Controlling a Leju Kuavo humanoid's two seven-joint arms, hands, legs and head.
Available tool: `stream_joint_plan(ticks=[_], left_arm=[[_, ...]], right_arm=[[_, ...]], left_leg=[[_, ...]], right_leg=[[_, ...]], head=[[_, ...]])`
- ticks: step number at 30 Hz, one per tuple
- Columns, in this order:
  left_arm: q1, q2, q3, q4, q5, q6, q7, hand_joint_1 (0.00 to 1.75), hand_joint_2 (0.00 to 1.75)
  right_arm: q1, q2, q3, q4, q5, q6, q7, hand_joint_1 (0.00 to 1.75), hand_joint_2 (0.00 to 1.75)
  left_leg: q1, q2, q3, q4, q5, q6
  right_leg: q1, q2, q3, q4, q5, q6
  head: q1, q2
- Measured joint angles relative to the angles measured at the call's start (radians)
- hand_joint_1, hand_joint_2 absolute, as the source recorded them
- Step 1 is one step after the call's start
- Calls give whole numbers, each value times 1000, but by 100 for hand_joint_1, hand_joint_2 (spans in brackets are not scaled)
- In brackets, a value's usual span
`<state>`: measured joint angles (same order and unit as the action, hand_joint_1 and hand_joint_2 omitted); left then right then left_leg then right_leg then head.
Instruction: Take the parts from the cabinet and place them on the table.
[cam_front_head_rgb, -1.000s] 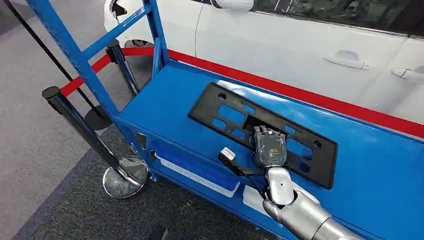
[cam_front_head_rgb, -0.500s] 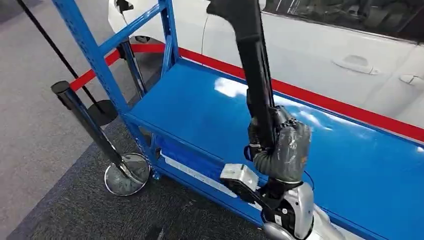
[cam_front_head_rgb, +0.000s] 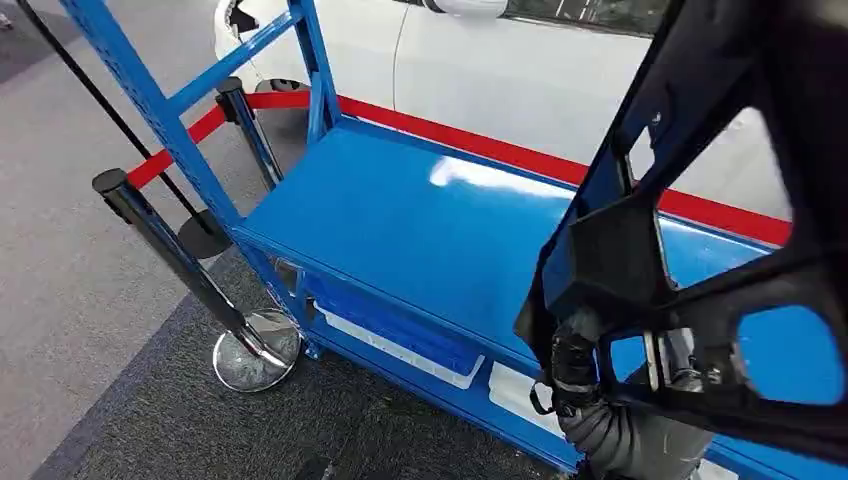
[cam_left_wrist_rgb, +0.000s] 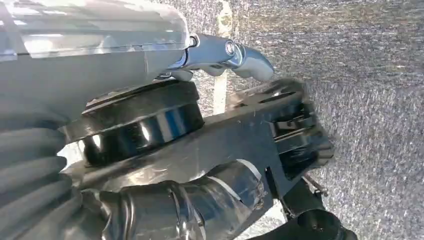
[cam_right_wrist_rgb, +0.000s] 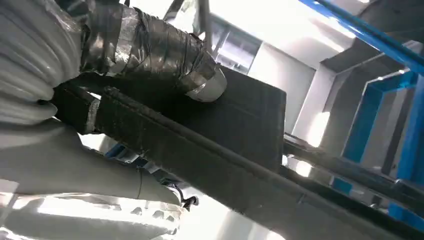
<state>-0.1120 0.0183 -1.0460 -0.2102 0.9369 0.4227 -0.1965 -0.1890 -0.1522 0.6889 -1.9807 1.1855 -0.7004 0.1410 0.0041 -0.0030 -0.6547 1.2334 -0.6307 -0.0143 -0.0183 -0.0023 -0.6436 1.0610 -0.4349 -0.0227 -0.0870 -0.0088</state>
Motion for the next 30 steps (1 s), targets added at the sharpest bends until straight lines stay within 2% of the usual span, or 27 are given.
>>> stream_joint_plan(ticks=[1, 2, 3, 4, 5, 6, 7, 11, 12, 13, 14, 15, 16, 17, 18, 19, 20, 21, 22, 23, 24, 25, 26, 27, 28, 29, 30], left_arm=[[0, 0, 0, 0, -5, -1, -2, 0, 175], [-1, 0, -1, 0, -7, -1, -3, 0, 175], [-1, 0, -2, 0, -8, -2, -3, 0, 175], [-1, 0, -2, 0, -10, -2, -2, 0, 175], [-1, 0, -3, 0, -10, -2, -2, 0, 175], [-3, 0, -5, 0, -10, -5, -1, 0, 175], [-8, 0, -6, 0, -10, -5, 0, 0, 175], [-13, 0, -11, 0, -10, -7, 10, 0, 175], [-11, -2, -15, 0, -10, -7, 15, 0, 175], [-11, -4, -17, 0, -8, -7, 24, 0, 175], [-12, -2, -17, 0, -8, -7, 28, 0, 175], [-13, 0, -17, 0, -8, -6, 31, 0, 175], [-13, 0, -17, 0, -8, -8, 33, 0, 175], [-14, 0, -17, 0, -8, -9, 35, 0, 175], [-14, 0, -18, 0, -9, -10, 36, 0, 175], [-14, 0, -18, 0, -10, -10, 36, 0, 175], [-15, 0, -19, 0, -11, -11, 36, 0, 175], [-16, 0, -19, 0, -13, -11, 36, 0, 175], [-21, 7, -19, 0, -13, -11, 36, 0, 175], [-22, 5, -20, 0, -13, -12, 35, 0, 175], [-21, 7, -21, 1, -13, -13, 36, 0, 175], [-20, 7, -21, 1, -12, -13, 36, 0, 175], [-17, 7, -21, 1, -11, -14, 37, 0, 175], [-15, 6, -22, 1, -10, -15, 39, 0, 175], [-16, 6, -22, 1, -8, -16, 41, 0, 175], [-16, 6, -23, 1, -5, -18, 42, 0, 175], [-17, 6, -23, 1, -3, -21, 44, 0, 175]], right_arm=[[13, 7, -8, -8, -37, 0, -31, 175, 175], [26, 14, -13, -13, -69, 0, -56, 175, 175], [39, 22, -16, -17, -99, 0, -78, 175, 175], [49, 30, -17, -20, -119, 0, -91, 175, 175], [57, 36, -19, -26, -132, 0, -101, 175, 175], [61, 42, -21, -36, -140, 0, -106, 175, 175], [66, 48, -21, -46, -142, 0, -110, 175, 175], [78, 57, -24, -58, -155, 0, -115, 175, 175], [79, 56, -24, -58, -157, 0, -111, 175, 175], [81, 56, -24, -60, -161, 0, -106, 175, 175], [82, 56, -24, -62, -167, 0, -99, 175, 175], [82, 56, -24, -63, -175, 0, -99, 175, 175], [83, 56, -24, -63, -185, 0, -99, 175, 175], [84, 56, -24, -63, -194, 0, -98, 175, 175], [85, 56, -24, -62, -205, 0, -99, 175, 175], [86, 56, -24, -62, -216, 0, -100, 175, 175], [86, 56, -24, -62, -231, 0, -101, 175, 175], [86, 56, -24, -61, -248, 0, -104, 175, 175], [85, 56, -24, -61, -270, 0, -112, 175, 175], [88, 57, -24, -61, -299, 0, -126, 175, 175], [93, 58, -24, -61, -332, 0, -139, 175, 175], [94, 60, -24, -59, -362, 0, -154, 175, 175], [98, 62, -24, -59, -396, 1, -173, 175, 175], [101, 63, -24, -58, -422, 1, -186, 175, 175], [104, 64, -24, -57, -454, 1, -197, 175, 175], [105, 66, -24, -56, -485, 1, -205, 175, 175], [105, 69, -24, -54, -512, 2, -214, 175, 175]], left_leg=[[-1, 0, -15, 63, -33, 0], [-2, 0, -12, 88, -41, 1], [-3, 0, 14, 66, -29, 6], [-6, 0, 63, 0, -1, 12], [-11, 0, 124, -91, 32, 19], [-19, 1, 198, -199, 60, 30], [-25, 2, 215, -246, 44, 36], [-36, 1, 195, -256, 92, 62], [-23, 3, 193, -279, 121, 64], [-24, 11, 181, -285, 139, 66], [-23, 13, 165, -284, 151, 73], [-23, 15, 148, -283, 164, 73], [-23, 16, 138, -282, 176, 73], [-23, 17, 117, -278, 188, 70], [-20, 18, 92, -272, 201, 65], [-16, 18, 69, -263, 211, 59], [-10, 18, 44, -248, 219, 51], [-5, 17, 22, -230, 223, 44], [-7, 15, 2, -209, 224, 37], [-7, 13, -14, -186, 224, 31], [-10, 9, -15, -180, 230, 26], [-8, 7, -18, -178, 239, 27], [-3, 7, -23, -182, 247, 22], [2, 8, -31, -177, 242, 18], [2, 8, -46, -152, 193, 15], [2, 7, -59, -103, 129, 14], [2, 7, -74, -28, 60, 15]], right_leg=[[3, -1, -10, 0, 8, -2], [7, -1, -21, 0, 16, -3], [9, -1, -32, 0, 25, -5], [10, 0, -41, 0, 33, -5], [10, 1, -49, 0, 42, -5], [9, 2, -55, 0, 52, -3], [8, -1, -56, -4, 61, 2], [3, -5, -49, -37, 105, 25], [5, -1, -53, -33, 99, 26], [3, 1, -66, -8, 36, 27], [5, 1, -81, 49, -35, 30], [3, 1, -96, 125, -101, 35], [-1, 1, -105, 196, -142, 41], [-3, 1, -108, 252, -150, 47], [-8, 1, -95, 277, -123, 54], [-14, 1, -66, 262, -82, 60], [-22, 1, -12, 206, -47, 68], [-30, 0, 52, 129, -43, 79], [-37, 2, 105, 47, -99, 93], [-20, 10, 129, 7, -120, 70], [-27, 5, 117, 11, -119, 55], [-18, 5, 113, 19, -114, 46], [-17, 3, 105, 22, -107, 35], [-18, -2, 84, 21, -97, 20], [-15, -1, 80, 21, -85, 10], [-14, -1, 67, 19, -75, 2], [-9, -1, 50, 18, -61, 0]], head=[[-1, 0], [0, 0], [0, 0], [0, 0], [0, 0], [-1, 0], [0, 0], [-2, 0], [3, 0], [3, 0], [4, 0], [8, 0], [7, 0], [7, 0], [8, 0], [7, 0], [7, 0], [7, 0], [9, 0], [12, 0], [5, 0], [5, 0], [7, 0], [7, 0], [3, 0], [1, 0], [-3, 0]])
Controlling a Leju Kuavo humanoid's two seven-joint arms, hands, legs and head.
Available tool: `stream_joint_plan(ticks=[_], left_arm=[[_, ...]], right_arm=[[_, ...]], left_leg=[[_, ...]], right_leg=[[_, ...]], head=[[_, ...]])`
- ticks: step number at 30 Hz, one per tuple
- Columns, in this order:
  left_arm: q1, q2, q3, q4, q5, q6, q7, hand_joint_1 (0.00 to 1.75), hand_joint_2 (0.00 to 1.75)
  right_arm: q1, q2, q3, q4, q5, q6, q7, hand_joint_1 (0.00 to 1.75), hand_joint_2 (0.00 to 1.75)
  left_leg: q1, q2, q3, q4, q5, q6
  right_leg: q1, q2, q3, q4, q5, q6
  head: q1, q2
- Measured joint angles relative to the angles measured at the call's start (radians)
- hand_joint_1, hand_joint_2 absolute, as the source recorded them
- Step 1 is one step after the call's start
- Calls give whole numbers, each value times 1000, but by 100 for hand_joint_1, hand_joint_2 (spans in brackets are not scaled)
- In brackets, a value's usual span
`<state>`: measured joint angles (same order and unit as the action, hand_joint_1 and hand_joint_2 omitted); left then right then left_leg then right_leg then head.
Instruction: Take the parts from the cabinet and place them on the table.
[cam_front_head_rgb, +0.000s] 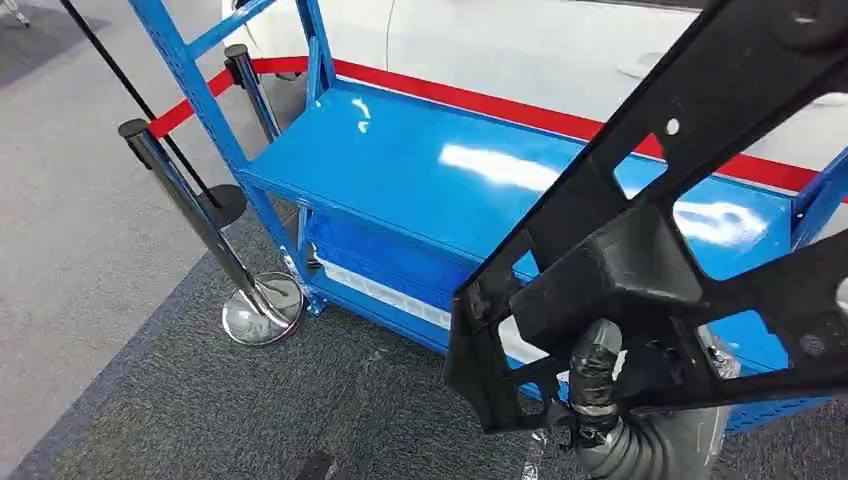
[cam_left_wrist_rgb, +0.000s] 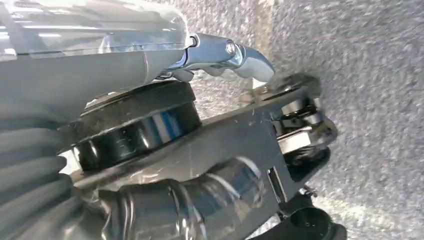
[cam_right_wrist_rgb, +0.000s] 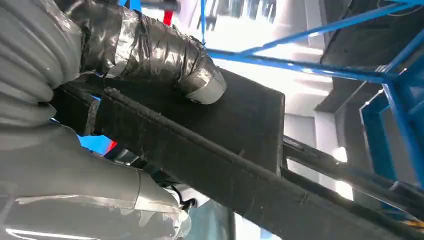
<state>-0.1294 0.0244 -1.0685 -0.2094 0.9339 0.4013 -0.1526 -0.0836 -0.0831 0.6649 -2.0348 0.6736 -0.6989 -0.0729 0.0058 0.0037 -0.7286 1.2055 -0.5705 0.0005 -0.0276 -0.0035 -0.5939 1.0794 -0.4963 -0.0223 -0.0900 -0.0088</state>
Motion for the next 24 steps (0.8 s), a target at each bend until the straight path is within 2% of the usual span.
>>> stream_joint_plan(ticks=[1, 2, 3, 4, 5, 6, 7, 8, 9, 11, 12, 13, 14, 16, 17, 18, 19, 20, 21, 22, 23, 24], left_arm=[[-1, 0, 0, 0, 2, -2, 0, 0, 175], [-2, 0, 0, 0, 6, -4, 0, 0, 175], [-1, 0, 0, 0, 8, -6, 0, 0, 175], [-1, 0, 0, 0, 8, -7, 0, 0, 175], [-2, 0, 0, 0, 8, -8, 0, 0, 175], [-1, 1, 0, 0, 9, -15, 1, 0, 175], [-1, 2, 0, 0, 9, -20, 5, 0, 175], [-2, 7, 0, 0, 10, -24, 6, 0, 175], [-5, 6, 0, 0, 10, -26, 6, 0, 175], [-5, 6, 0, 0, 9, -27, 6, 0, 175], [-3, 6, 0, 0, 9, -27, 7, 0, 175], [0, -1, 0, 0, 9, -27, 7, 0, 175], [1, 0, 0, 0, 9, -29, 9, 0, 175], [0, -1, 0, 0, 8, -27, 13, 0, 175], [0, -3, 0, 0, 8, -26, 16, 0, 175], [-1, -3, 0, 0, 7, -24, 18, 0, 175], [0, -4, 0, 0, 6, -24, 20, 0, 175], [0, -4, -1, 0, 4, -23, 23, 0, 175], [0, -5, -2, 0, 1, -21, 26, 0, 175], [-2, -6, -3, 0, -2, -21, 27, 0, 175], [-3, -5, -3, 0, -3, -19, 29, 0, 175], [-5, -5, -4, 0, -5, -18, 30, 0, 175]], right_arm=[[0, 2, 0, 2, -15, 0, -6, 175, 175], [2, 2, 0, 4, -26, 0, -11, 175, 175], [3, 3, 0, 6, -32, 0, -11, 175, 175], [3, 3, 0, 10, -40, 0, -11, 175, 175], [3, 3, 0, 13, -48, 0, -11, 175, 175], [3, 3, 0, 16, -58, 0, -11, 175, 175], [2, 3, 0, 16, -68, 0, -9, 175, 175], [2, 3, 0, 18, -74, 0, -8, 175, 175], [2, 3, 0, 19, -79, 0, -8, 175, 175], [1, 3, 0, 21, -83, 0, -8, 175, 175], [1, 3, 0, 22, -83, 0, -8, 175, 175], [0, 3, 0, 25, -84, 0, -8, 175, 175], [-2, 3, 0, 27, -84, 0, -8, 175, 175], [-1, 2, 0, 30, -84, 0, -4, 175, 175], [-1, 2, 0, 33, -84, 0, -2, 175, 175], [-1, 2, 0, 36, -84, 0, -1, 175, 175], [-1, 2, 0, 39, -86, 0, -2, 175, 175], [-1, 2, 0, 41, -91, 0, -1, 175, 175], [-1, 2, 0, 44, -99, 0, -3, 175, 175], [-1, 2, 0, 46, -108, 0, -5, 175, 175], [-2, 3, 0, 48, -117, 0, -8, 175, 175], [0, 3, 0, 48, -123, 0, -11, 175, 175]], left_leg=[[0, -1, -9, 67, -44, 4], [-4, -2, -9, 123, -61, 11], [-9, -3, 5, 141, -44, 17], [-15, -3, 36, 124, -11, 24], [-23, -3, 85, 74, 29, 31], [-32, -4, 151, -6, 51, 42], [-43, -2, 221, -100, 39, 55], [-48, 5, 260, -177, 8, 67], [-48, 4, 272, -207, 1, 63], [-53, 2, 264, -217, 20, 76], [-50, 1, 267, -242, 44, 80], [-39, -1, 269, -265, 64, 68], [-39, -4, 260, -273, 78, 70], [-36, -6, 238, -268, 98, 71], [-36, -8, 225, -266, 106, 67], [-34, -12, 212, -262, 113, 64], [-31, -17, 195, -255, 120, 59], [-27, -25, 179, -245, 125, 53], [-21, -33, 161, -231, 128, 47], [-19, -40, 147, -210, 128, 42], [-23, -47, 123, -192, 123, 32], [-23, -56, 114, -173, 121, 29]], right_leg=[[5, 0, -16, 0, 12, -3], [10, 0, -33, 1, 24, -5], [14, -1, -48, 2, 35, -6], [16, -1, -61, 3, 45, -7], [17, -1, -73, 3, 55, -8], [17, 0, -81, 3, 65, -7], [16, -2, -84, 0, 72, -8], [18, -3, -85, -1, 80, -3], [13, -8, -86, -7, 91, 3], [9, -14, -82, -28, 115, 15], [10, -14, -79, -42, 128, 20], [11, -9, -85, -35, 115, 21], [16, -2, -97, -6, 61, 26], [12, 1, -130, 122, -52, 34], [10, 1, -141, 185, -76, 39], [8, 1, -144, 225, -63, 43], [7, 1, -130, 229, -28, 46], [5, 1, -102, 202, 11, 49], [1, 7, -50, 138, 35, 52], [-7, 32, 15, 51, 27, 58], [-9, 77, 62, -9, -21, 61], [-9, 78, 53, -10, -31, 46]], head=[[1, 0], [1, 0], [1, 0], [2, 0], [1, 0], [2, 0], [1, 0], [1, 0], [2, 0], [1, 0], [2, 0], [5, 0], [4, 0], [8, 0], [8, 0], [8, 0], [8, 0], [8, 0], [8, 0], [8, 0], [10, 0], [8, 0]])
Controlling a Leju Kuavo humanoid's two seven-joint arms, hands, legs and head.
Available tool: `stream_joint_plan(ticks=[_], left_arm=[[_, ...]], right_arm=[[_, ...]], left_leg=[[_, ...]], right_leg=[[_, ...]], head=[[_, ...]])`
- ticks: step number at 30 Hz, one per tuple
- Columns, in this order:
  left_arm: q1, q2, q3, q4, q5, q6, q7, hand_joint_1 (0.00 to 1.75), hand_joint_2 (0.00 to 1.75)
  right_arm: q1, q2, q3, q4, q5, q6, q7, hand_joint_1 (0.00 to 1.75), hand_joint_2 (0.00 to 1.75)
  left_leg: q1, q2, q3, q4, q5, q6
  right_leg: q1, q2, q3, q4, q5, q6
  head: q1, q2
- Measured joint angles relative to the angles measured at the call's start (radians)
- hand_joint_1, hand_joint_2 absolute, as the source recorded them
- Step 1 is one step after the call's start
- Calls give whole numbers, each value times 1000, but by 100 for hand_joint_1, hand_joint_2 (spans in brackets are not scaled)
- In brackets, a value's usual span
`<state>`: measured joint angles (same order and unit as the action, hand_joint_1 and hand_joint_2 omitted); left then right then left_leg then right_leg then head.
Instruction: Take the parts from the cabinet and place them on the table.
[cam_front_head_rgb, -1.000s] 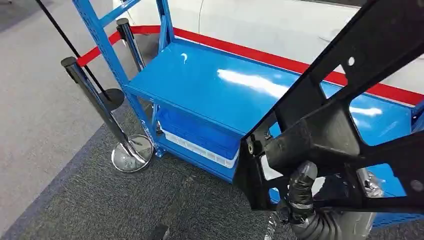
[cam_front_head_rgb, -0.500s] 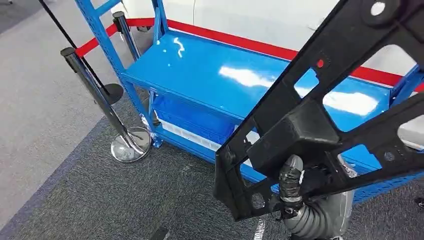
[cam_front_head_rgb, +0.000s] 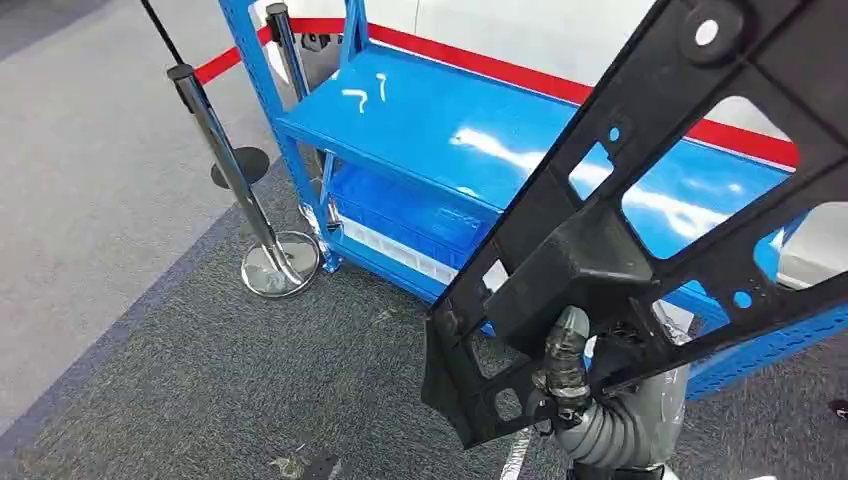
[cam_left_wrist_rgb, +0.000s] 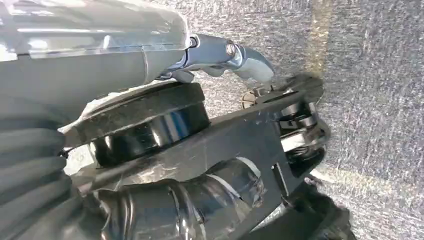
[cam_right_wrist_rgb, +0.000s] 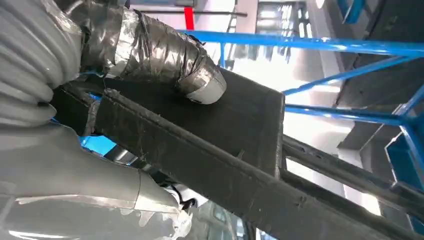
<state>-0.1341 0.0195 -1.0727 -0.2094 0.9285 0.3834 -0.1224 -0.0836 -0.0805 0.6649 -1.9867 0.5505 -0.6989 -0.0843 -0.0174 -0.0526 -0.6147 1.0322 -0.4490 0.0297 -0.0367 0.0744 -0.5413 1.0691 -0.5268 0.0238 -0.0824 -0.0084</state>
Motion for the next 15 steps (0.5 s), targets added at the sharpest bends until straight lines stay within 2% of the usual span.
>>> stream_joint_plan(ticks=[1, 2, 3, 4, 5, 6, 8, 9, 10, 11, 12, 13, 14, 15], left_arm=[[-2, 0, 0, 0, 0, 0, 2, 0, 175], [-1, 0, -1, 0, 0, 0, 3, 0, 175], [0, 0, -2, 0, 0, 0, 3, 0, 175], [-1, 1, -3, 0, -1, 0, 3, 0, 175], [-1, 0, -3, 0, -1, 1, 3, 0, 175], [-1, 0, -4, 0, -2, 1, 4, 0, 175], [-2, 0, -4, 0, -3, 1, 3, 0, 175], [-3, 0, -4, 0, -3, 1, 3, 0, 175], [-2, 0, -4, 0, -3, 1, 3, 0, 175], [-1, 0, -4, 0, 1, 1, 3, 0, 175], [1, 0, -4, 0, 19, -1, -2, 0, 175], [1, 1, -4, 0, 41, -4, -7, 0, 175], [2, 3, -3, 2, 70, -6, -15, 0, 175], [6, 5, 1, 4, 97, -8, -20, 0, 175]], right_arm=[[0, 0, 0, 0, -5, 0, 0, 175, 175], [0, 0, 0, 1, -7, 0, 0, 175, 175], [0, 0, 0, 2, -10, 0, 0, 175, 175], [-1, 0, 0, 3, -10, 0, 0, 175, 175], [0, 0, 0, 3, -10, 0, 0, 175, 175], [-1, 1, 0, 3, -10, 0, 0, 175, 175], [1, 1, 0, 3, -10, 0, 0, 175, 175], [1, 1, 0, 4, -10, 0, 0, 175, 175], [1, 1, 0, 5, -10, 0, 0, 175, 175], [1, 1, 0, 5, -17, 0, 0, 175, 175], [0, 1, 0, 5, -41, 0, -2, 175, 175], [0, 1, 0, 5, -72, 0, -11, 175, 175], [1, 1, 0, 5, -120, 0, -28, 175, 175], [2, 2, 0, 5, -167, 0, -49, 175, 175]], left_leg=[[0, -9, 1, 6, 2, -3], [0, -18, -3, 6, 9, -6], [3, -30, -15, 8, 11, -8], [4, -15, -19, 23, 1, -12], [3, 12, -36, 60, -33, -19], [6, 27, -65, 129, -76, -25], [9, 38, -121, 273, -142, -33], [10, 39, -130, 307, -148, -32], [10, 39, -115, 295, -128, -30], [10, 40, -89, 252, -98, -27], [8, 46, -36, 162, -50, -20], [4, 62, 13, 70, -12, -9], [-4, 96, 39, 28, -32, 1], [-18, 101, 47, 14, -30, 8]], right_leg=[[1, -12, -2, 0, -7, -9], [5, -21, -2, 2, -4, -14], [1, -35, -3, -1, 1, -22], [2, -46, -6, -3, 5, -30], [2, -54, -10, -3, 8, -34], [4, -66, -14, -3, 10, -38], [9, -88, -22, -3, 13, -41], [11, -100, -24, -2, 13, -42], [13, -111, -24, -2, 13, -42], [15, -119, -23, -2, 13, -42], [18, -129, -19, -2, 13, -42], [20, -136, -16, -3, 11, -42], [20, -144, -16, -7, 11, -41], [21, -149, -17, -10, 14, -38]], head=[[3, 0], [0, 0], [3, 0], [2, 0], [-8, 0], [-12, 0], [-11, 0], [-12, 0], [-12, 0], [-12, 0], [-11, 0], [-12, 0], [-9, 0], [-10, 0]])
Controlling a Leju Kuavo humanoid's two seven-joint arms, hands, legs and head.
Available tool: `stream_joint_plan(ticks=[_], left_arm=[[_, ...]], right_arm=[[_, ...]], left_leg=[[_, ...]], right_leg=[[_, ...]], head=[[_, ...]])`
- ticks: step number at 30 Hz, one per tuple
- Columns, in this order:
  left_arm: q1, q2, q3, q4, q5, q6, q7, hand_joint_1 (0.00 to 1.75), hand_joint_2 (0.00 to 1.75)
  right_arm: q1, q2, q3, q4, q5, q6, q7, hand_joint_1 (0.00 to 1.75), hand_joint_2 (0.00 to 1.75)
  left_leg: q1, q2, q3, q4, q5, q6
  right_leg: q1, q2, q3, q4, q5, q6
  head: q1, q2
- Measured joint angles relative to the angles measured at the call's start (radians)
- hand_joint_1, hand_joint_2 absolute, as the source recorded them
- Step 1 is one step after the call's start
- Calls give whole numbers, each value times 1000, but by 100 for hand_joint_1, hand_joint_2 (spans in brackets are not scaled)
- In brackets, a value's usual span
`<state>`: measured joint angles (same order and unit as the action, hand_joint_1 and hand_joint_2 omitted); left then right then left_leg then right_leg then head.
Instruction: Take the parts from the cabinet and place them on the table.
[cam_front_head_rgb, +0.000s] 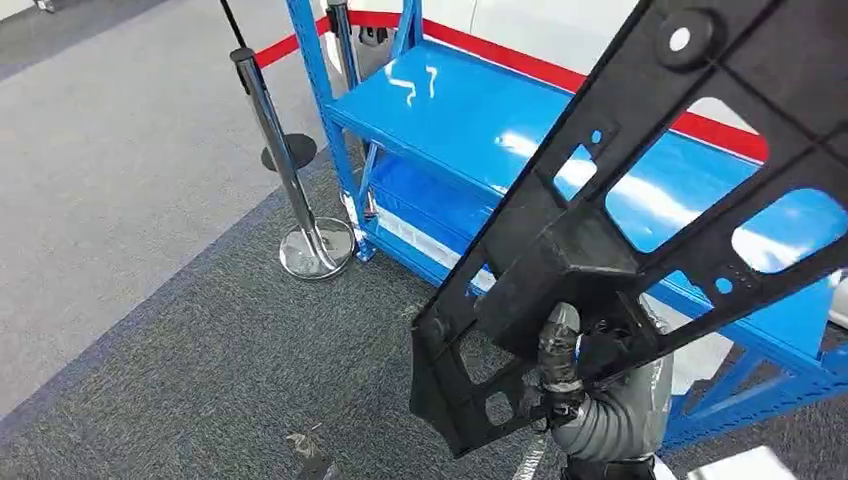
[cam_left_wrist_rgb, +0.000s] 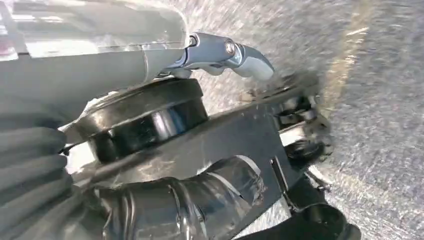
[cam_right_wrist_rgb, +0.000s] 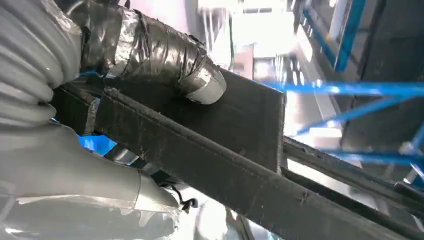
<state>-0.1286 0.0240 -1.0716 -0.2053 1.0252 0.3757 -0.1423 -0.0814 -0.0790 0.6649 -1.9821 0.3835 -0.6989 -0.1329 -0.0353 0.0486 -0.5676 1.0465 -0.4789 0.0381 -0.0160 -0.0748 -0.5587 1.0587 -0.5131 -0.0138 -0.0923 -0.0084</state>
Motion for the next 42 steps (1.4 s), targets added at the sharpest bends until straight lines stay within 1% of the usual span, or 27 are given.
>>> stream_joint_plan(ticks=[3, 4, 6, 8, 9, 10, 11, 13, 14, 15, 18, 19, 20, 21, 23, 25, 26, 28, 29, 30, 34, 35, 36, 37, 39, 40, 42], left_arm=[[3, 2, 7, 1, 18, -10, -11, 0, 175], [5, 0, 8, 1, 18, -11, -10, 0, 175], [5, -1, 8, 1, 17, -13, -10, 0, 175], [5, -3, 9, 1, 13, -13, -9, 0, 175], [5, -5, 9, 1, 10, -13, -9, 0, 175], [5, -6, 9, 1, 8, -13, -9, 0, 175], [5, -6, 9, 1, 7, -14, -9, 0, 175], [4, -9, 9, 1, 7, -14, -9, 0, 175], [4, -9, 10, 1, 7, -14, -9, 0, 175], [-3, -8, 10, 1, 7, -14, -9, 0, 175], [0, -8, 12, 2, 7, -18, -8, 0, 175], [-1, -6, 12, 2, 7, -19, -8, 0, 175], [-1, -9, 12, 2, 6, -22, -7, 0, 175], [-1, -6, 12, 3, 6, -23, -7, 0, 175], [-4, -5, 12, 3, -1, -24, -7, 0, 175], [-8, -5, 12, 3, -2, -24, -3, 0, 175], [-7, -4, 12, 3, -3, -24, -2, 0, 175], [-3, -2, 12, 5, -4, -23, 3, 0, 175], [-1, 0, 12, 5, -8, -23, 5, 0, 175], [-1, 1, 12, 7, -8, -23, 8, 0, 175], [2, 2, 12, 7, -9, -24, 7, 0, 175], [6, -1, 12, 7, -10, -25, 7, 0, 175], [5, -1, 12, 7, -11, -26, 6, 0, 175], [3, -2, 12, 7, -13, -27, 6, 0, 175], [2, -4, 12, 7, -13, -29, 6, 0, 175], [3, -6, 12, 7, -13, -29, 6, 0, 175], [1, -6, 12, 7, -18, -31, 6, 0, 175]], right_arm=[[16, 8, 0, 0, -138, 0, -86, 175, 175], [21, 14, 0, 0, -171, 0, -117, 175, 175], [27, 19, 0, 2, -197, 0, -165, 175, 175], [37, 21, 0, 6, -215, 0, -179, 175, 175], [43, 21, 0, 9, -220, 0, -180, 175, 175], [46, 21, 0, 13, -222, 0, -180, 175, 175], [46, 21, 0, 15, -224, 0, -180, 175, 175], [46, 21, 0, 17, -225, 0, -180, 175, 175], [46, 21, 0, 20, -225, 0, -180, 175, 175], [48, 24, 0, 21, -226, 0, -178, 175, 175], [49, 26, 0, 26, -229, 0, -166, 175, 175], [48, 29, 0, 27, -232, 0, -165, 175, 175], [45, 29, 0, 29, -238, 1, -165, 175, 175], [45, 31, 0, 29, -244, 2, -164, 175, 175], [44, 31, 0, 30, -255, 3, -164, 175, 175], [44, 31, 0, 35, -269, 3, -164, 175, 175], [43, 31, 0, 37, -273, 3, -165, 175, 175], [40, 31, 0, 39, -275, 6, -165, 175, 175], [37, 32, 0, 39, -275, 7, -165, 175, 175], [37, 32, 0, 39, -275, 7, -166, 175, 175], [35, 32, 0, 40, -277, 4, -166, 175, 175], [31, 31, 0, 41, -279, 3, -167, 175, 175], [30, 31, 0, 43, -281, 2, -170, 175, 175], [30, 31, 0, 43, -284, 1, -174, 175, 175], [34, 31, 0, 47, -292, 1, -184, 175, 175], [34, 31, 0, 50, -292, 1, -186, 175, 175], [33, 31, 0, 55, -297, 1, -188, 175, 175]], left_leg=[[-5, -22, -1, -32, 4, 13], [16, -32, 19, -64, 18, 12], [15, -43, 27, -73, 23, 20], [16, -61, 26, -70, 22, 21], [16, -72, 25, -67, 20, 21], [17, -85, 25, -61, 17, 20], [19, -98, 25, -53, 12, 18], [26, -122, 23, -30, -3, 8], [28, -131, 11, -17, -12, 0], [24, -142, -4, 11, -21, -8], [29, -166, -20, 1, -13, -16], [29, -165, -20, 7, -18, -19], [22, -118, -26, 29, -30, -26], [24, -88, -52, 80, -59, -34], [28, -68, -125, 220, -122, -44], [28, -68, -165, 288, -127, -45], [28, -67, -150, 252, -93, -44], [26, -43, -73, 90, 1, -34], [21, -2, -40, 8, 19, -27], [9, 15, -33, -2, 6, -21], [8, -22, -28, -25, 18, -3], [21, -32, -13, -40, 26, -1], [23, -41, -7, -46, 28, 6], [23, -49, -7, -46, 29, 11], [22, -70, -8, -45, 27, 15], [22, -82, -7, -44, 27, 15], [25, -110, -4, -40, 24, 13]], right_leg=[[-1, -27, 6, -13, 7, 12], [3, -21, 2, -7, -5, 17], [3, 51, -33, 76, -51, 20], [2, 69, -113, 225, -102, 24], [1, 70, -141, 268, -106, 26], [0, 70, -152, 269, -84, 28], [-2, 70, -136, 222, -42, 30], [-10, 87, -67, 62, 53, 37], [-15, 133, -54, 39, 29, 39], [-17, 153, -50, 22, 29, 34], [-9, 124, -56, 31, 30, 19], [-20, 111, -53, 25, 32, 13], [-19, 103, -48, 23, 31, 9], [-19, 90, -45, 21, 31, 5], [-17, 66, -46, 21, 28, 2], [-16, 39, -45, 21, 25, 1], [-16, 28, -43, 21, 23, 1], [-14, 11, -36, 20, 19, 2], [-13, 2, -31, 16, 17, 4], [-7, -4, -29, 14, 17, 7], [-1, -43, -14, -2, 17, 27], [-7, -14, -15, 8, 7, 35], [-4, 33, -30, 46, -15, 37], [-2, 58, -68, 120, -52, 34], [-1, 73, -151, 272, -107, 34], [-1, 73, -172, 300, -102, 35], [-3, 74, -146, 224, -33, 36]], head=[[-1, 0], [1, 0], [3, 0], [8, 0], [8, 0], [9, 0], [8, 0], [8, 0], [9, 0], [16, 0], [16, 0], [15, 0], [13, 0], [1, 0], [2, 0], [2, 0], [1, 0], [1, 0], [2, 0], [2, 0], [2, 0], [4, 0], [5, 0], [9, 0], [14, 0], [13, 0], [13, 0]])
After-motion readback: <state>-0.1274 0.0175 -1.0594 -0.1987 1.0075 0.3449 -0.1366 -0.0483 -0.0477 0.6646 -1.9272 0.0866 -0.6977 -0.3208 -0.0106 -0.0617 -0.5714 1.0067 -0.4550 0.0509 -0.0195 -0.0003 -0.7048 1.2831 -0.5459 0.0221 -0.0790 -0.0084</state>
